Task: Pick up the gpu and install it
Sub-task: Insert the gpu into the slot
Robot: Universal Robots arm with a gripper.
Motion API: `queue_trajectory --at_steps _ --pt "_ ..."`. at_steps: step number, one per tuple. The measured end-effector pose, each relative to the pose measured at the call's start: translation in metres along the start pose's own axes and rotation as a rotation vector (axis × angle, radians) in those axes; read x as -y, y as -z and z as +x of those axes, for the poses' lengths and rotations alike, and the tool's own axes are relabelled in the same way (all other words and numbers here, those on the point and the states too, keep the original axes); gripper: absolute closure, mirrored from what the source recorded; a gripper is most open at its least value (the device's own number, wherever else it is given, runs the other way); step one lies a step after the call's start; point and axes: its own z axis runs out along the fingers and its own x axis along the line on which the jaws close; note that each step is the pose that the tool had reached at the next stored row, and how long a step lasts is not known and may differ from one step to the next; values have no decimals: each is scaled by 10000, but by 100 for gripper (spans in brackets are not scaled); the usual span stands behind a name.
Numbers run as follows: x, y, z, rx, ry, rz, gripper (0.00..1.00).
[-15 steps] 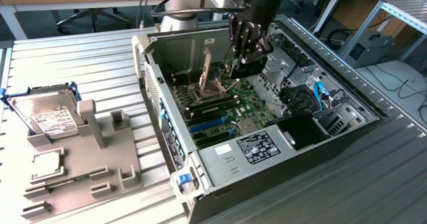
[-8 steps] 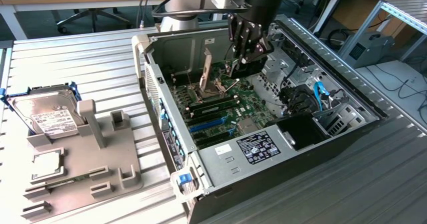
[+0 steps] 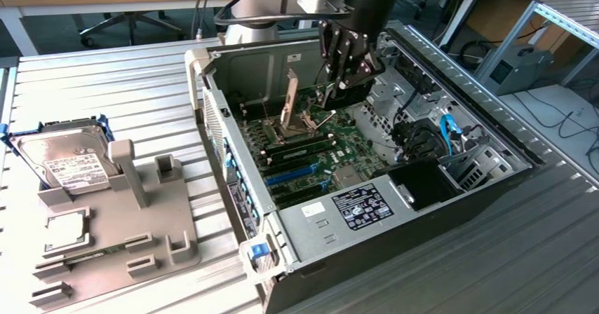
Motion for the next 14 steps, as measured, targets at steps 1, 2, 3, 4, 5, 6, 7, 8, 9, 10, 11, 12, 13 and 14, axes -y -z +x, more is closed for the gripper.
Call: queue_trajectory --at_steps 1,2,3,4,5,6,7,8,9,10,11,12,13,14 --pt "0 0 0 0 34 -1 74" --pt "0 0 0 1 68 -2 74" --pt "0 0 0 2 102 -3 74" --pt "0 0 0 2 166 -5 74" --pt "0 0 0 3 201 -6 74" --pt "0 0 0 4 237 -7 74" --pt "0 0 0 5 287 -9 74" --pt "0 0 0 5 328 -10 74" --pt "0 0 0 5 364 -10 74" --pt "0 0 0 7 407 -12 74" --pt "0 0 0 7 441 -13 74" --pt "0 0 0 8 472 -14 74" --pt "0 0 0 8 508 -15 74" --pt "0 0 0 8 539 -16 74"
